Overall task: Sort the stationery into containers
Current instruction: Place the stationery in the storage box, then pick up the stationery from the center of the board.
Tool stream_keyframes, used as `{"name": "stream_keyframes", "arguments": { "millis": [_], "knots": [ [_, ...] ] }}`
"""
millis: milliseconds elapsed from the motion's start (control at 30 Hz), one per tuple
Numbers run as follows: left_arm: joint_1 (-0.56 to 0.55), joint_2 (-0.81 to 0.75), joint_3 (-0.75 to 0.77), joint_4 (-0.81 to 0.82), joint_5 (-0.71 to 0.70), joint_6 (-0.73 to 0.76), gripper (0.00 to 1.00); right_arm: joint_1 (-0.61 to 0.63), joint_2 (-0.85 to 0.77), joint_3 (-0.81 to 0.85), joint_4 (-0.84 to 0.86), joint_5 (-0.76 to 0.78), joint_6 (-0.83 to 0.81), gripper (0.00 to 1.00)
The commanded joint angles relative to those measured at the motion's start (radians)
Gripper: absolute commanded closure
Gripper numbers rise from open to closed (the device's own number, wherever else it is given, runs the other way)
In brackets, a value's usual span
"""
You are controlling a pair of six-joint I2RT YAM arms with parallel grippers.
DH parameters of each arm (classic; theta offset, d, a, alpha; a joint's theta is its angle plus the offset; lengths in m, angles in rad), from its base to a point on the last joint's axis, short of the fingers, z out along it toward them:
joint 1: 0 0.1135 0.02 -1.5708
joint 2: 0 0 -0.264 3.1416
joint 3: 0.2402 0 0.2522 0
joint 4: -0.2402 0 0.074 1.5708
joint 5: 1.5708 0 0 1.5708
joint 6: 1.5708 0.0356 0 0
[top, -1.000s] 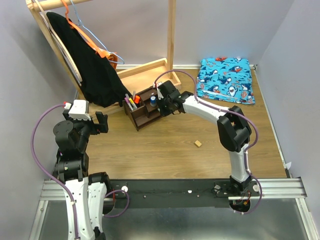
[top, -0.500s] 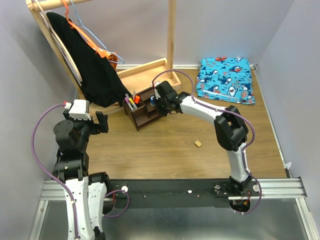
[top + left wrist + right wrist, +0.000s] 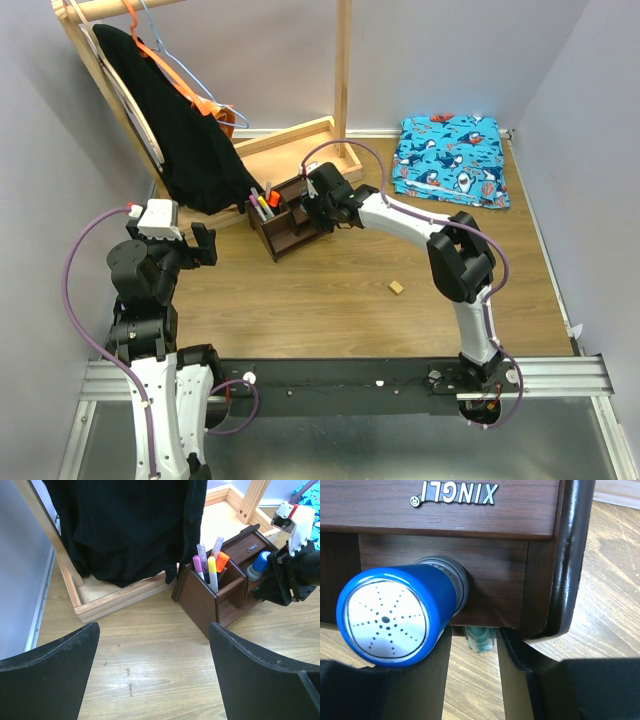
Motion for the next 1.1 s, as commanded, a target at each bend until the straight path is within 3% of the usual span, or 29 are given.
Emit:
{"name": "stream_keyframes", "arguments": {
  "millis": [0,167,300,433,500,600,733,933,1067],
  "knots": [
    [0.009,-0.010,-0.005,0.015,0.012,-0.015,0.01,0.007,-0.033,-0.008,0.008,0.030,-0.002,0.51],
    [0.009,-0.017,0.000,0.005,0.018,-0.015,0.01,0.007,-0.156,-0.092,-0.027,0.036,-0.008,0.50],
    [0.011,-0.025,0.001,0.003,0.020,-0.015,0.01,0.006,-0.338,-0.276,-0.092,0.042,-0.026,0.46],
    [0.011,-0.024,-0.003,0.014,0.024,-0.021,0.01,0.007,-0.519,-0.477,-0.121,0.027,-0.208,0.40],
    [0.011,-0.024,-0.006,0.019,0.032,-0.028,0.01,0.003,-0.604,-0.563,-0.138,0.090,-0.280,0.41],
    [0.011,-0.018,-0.014,0.029,0.046,-0.042,0.01,-0.031,-0.691,-0.649,-0.164,0.135,-0.284,0.39],
    [0.011,-0.004,-0.017,0.038,0.055,-0.047,0.01,-0.097,-0.727,-0.693,-0.222,0.017,-0.287,0.38],
    [0.009,0.025,0.001,0.046,0.066,-0.045,0.01,-0.157,-0.713,-0.722,-0.244,0.066,-0.388,0.36],
    [0.008,0.032,0.000,0.051,0.069,-0.047,0.01,-0.165,-0.708,-0.727,-0.283,-0.017,-0.446,0.38]
  ]
}}
